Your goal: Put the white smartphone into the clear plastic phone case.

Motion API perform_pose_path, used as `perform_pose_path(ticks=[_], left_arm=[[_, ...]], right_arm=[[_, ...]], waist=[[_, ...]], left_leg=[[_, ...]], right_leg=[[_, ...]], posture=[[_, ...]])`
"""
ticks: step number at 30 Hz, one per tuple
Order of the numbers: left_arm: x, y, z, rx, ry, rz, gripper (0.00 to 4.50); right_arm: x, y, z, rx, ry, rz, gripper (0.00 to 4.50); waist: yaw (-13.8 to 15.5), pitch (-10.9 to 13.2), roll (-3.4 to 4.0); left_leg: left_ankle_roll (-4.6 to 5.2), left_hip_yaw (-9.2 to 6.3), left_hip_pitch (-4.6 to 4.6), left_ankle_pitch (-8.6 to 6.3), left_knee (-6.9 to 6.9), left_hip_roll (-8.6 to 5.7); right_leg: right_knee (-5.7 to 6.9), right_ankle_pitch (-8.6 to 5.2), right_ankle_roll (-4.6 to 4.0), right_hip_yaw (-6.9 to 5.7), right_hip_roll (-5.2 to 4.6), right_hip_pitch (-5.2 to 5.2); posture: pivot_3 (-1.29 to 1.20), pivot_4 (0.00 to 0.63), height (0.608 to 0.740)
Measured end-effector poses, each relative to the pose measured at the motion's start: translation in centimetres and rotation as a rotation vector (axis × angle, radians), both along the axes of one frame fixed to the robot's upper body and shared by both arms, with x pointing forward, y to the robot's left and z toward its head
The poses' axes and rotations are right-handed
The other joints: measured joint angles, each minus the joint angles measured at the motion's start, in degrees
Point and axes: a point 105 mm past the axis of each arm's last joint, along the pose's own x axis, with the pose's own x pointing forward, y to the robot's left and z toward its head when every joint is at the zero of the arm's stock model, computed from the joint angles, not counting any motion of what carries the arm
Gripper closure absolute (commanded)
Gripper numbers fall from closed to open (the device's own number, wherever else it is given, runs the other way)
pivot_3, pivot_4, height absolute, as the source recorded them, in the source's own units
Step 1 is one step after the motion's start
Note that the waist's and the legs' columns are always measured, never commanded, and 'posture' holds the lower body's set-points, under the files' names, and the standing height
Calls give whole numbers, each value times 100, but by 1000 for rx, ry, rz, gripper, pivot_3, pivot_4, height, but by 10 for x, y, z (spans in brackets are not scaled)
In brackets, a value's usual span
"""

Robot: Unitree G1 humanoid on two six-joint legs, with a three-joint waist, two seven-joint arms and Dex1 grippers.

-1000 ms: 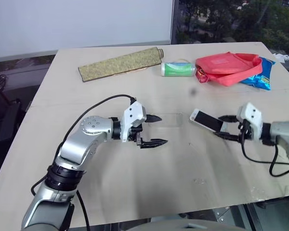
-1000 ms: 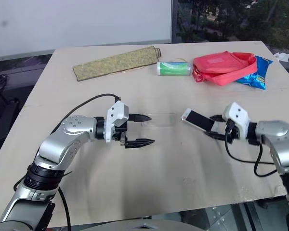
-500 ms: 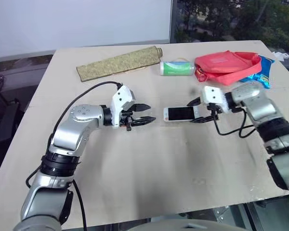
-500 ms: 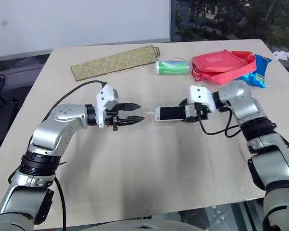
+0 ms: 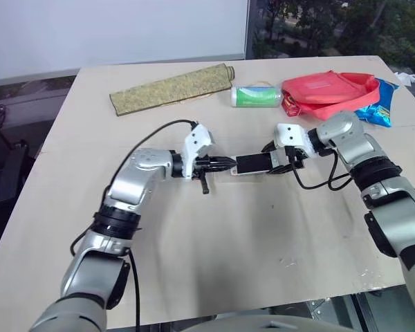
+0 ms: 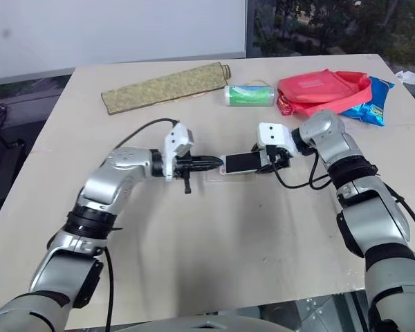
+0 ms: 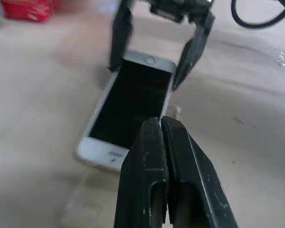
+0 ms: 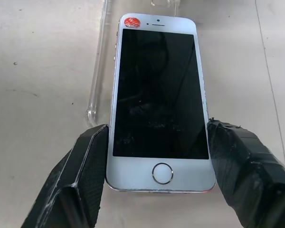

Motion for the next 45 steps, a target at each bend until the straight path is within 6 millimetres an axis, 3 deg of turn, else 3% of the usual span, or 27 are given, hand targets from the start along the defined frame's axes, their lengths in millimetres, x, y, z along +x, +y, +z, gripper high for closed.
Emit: perform_pose_path(ticks=[10, 29, 33, 37, 42, 45], left_arm=[[16, 1, -26, 59, 2, 46, 4445], [24, -12, -39, 38, -32, 103, 4445], [24, -12, -40, 43, -32, 103, 4500], [23, -14, -40, 41, -28, 99, 4500], [22, -15, -41, 48, -23, 90, 4500], [21, -16, -42, 50, -20, 79, 4500]], right_arm=[[-3, -3, -2, -28, -28, -9, 1740], [-14, -4, -14, -34, 35, -41, 1740], [-10, -2, -14, -19, 21, -70, 51], [-10, -5, -5, 29, 58, -102, 51], [-4, -19, 31, 87, 31, -159, 51], [1, -27, 41, 123, 18, -215, 51]], waist=[[3, -1, 2], [19, -13, 11], [17, -15, 13], [29, -15, 13], [38, -18, 16], [38, -21, 16]], left_leg=[[22, -1, 3, -12, 2, 2], [25, -1, 15, -14, 14, 1], [25, 1, 29, -14, 15, 1], [25, -1, 31, -14, 15, 0], [25, -4, 34, -15, 14, -1], [25, -4, 43, -15, 14, 0]], right_leg=[[4, 0, 0, -1, 1, 0], [9, 9, 0, 1, -1, 16], [9, 11, -1, 2, -1, 27], [8, 11, -1, 1, -2, 31], [5, 11, -1, -1, -3, 36], [4, 11, -1, -2, -2, 45]], posture=[[0, 150, 740], [0, 150, 740], [0, 150, 740], [0, 150, 740], [0, 150, 740], [0, 150, 740]])
